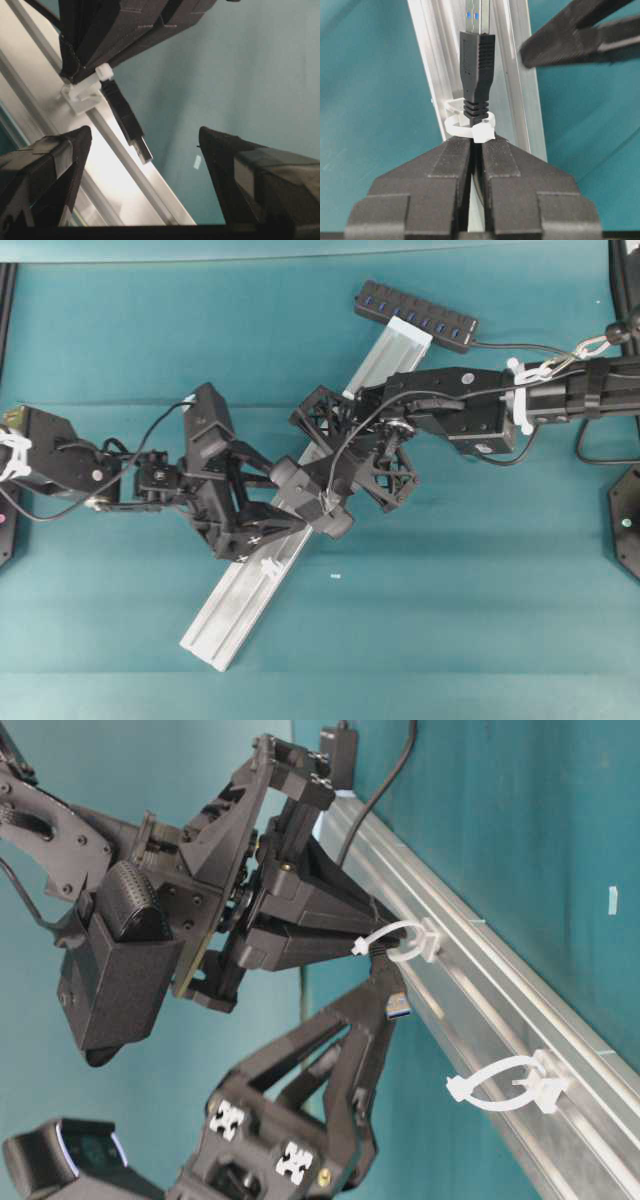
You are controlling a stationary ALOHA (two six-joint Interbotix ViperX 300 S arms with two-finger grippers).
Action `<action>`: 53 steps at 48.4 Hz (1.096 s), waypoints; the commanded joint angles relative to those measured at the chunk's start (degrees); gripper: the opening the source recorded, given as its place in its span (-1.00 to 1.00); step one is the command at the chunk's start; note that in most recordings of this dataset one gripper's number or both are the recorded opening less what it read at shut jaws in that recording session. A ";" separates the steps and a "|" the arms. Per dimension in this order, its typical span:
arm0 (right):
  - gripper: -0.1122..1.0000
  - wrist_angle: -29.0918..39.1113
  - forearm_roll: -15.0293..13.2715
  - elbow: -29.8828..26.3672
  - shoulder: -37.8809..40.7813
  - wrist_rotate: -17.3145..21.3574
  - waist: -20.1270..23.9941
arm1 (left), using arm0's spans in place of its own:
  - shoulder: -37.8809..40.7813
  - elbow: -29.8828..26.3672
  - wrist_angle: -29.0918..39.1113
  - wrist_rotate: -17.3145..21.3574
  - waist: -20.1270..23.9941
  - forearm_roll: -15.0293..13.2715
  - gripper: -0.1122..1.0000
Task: Pass the USB cable through three rings with both arms.
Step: 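Grasp the plug past the second ring with the left gripper and pull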
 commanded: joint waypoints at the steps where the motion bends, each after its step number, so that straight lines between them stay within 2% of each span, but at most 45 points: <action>1: -0.68 -0.18 0.53 -0.35 -0.53 0.88 0.62 | 0.88 -1.85 -0.53 0.09 0.18 0.18 0.88; 14: -0.68 -0.18 0.53 -0.35 -0.53 1.05 0.79 | 3.78 -4.83 -0.44 0.09 1.14 0.18 0.87; 21: -0.68 -0.18 0.53 -0.35 -0.53 1.23 0.70 | 3.78 -4.57 -0.35 0.35 1.85 0.18 0.78; 25: -0.68 -0.18 0.62 -0.35 -0.53 1.23 0.70 | 3.69 -4.31 -0.35 0.53 1.76 0.18 0.63; 28: -0.68 -0.26 0.62 -0.35 -0.53 1.23 0.70 | 3.60 -4.22 -0.35 0.88 1.32 0.18 0.43; 34: -0.68 -0.35 0.53 -0.35 -0.53 1.23 0.70 | 3.69 -4.04 -0.26 2.99 0.44 0.26 -0.20; 38: -0.68 -0.44 0.62 -0.35 -0.53 1.14 0.70 | 3.69 -4.04 -0.18 3.96 0.35 0.26 -0.49; 53: -0.68 -0.35 0.62 0.00 -1.14 1.14 0.70 | 3.69 -4.22 0.35 4.22 0.35 0.26 -0.54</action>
